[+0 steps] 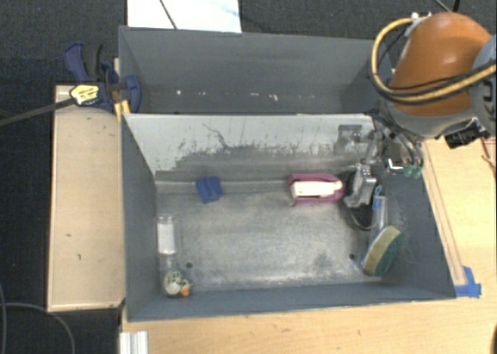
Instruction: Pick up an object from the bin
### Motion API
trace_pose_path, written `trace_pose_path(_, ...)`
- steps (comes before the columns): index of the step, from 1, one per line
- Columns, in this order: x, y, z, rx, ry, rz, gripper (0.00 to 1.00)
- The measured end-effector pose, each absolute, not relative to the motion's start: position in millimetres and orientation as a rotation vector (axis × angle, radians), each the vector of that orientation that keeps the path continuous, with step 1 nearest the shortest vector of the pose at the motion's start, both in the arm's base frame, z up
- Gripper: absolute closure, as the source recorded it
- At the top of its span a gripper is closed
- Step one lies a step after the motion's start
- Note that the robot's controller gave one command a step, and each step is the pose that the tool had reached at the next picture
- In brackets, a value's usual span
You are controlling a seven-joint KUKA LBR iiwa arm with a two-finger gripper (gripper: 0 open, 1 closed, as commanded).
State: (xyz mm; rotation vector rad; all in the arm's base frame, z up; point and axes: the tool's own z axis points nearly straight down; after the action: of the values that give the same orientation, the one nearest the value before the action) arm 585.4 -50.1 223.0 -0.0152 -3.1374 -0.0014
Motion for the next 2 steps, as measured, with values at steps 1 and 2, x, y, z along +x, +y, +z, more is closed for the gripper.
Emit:
trace_pose_path(1, 524.2, -125, 155, 0.136, -3.132, 0.002, 0.00)
trace_pose_path(2, 512.4, -147, 73, 0.611, -3.083, -0.005, 0.00)
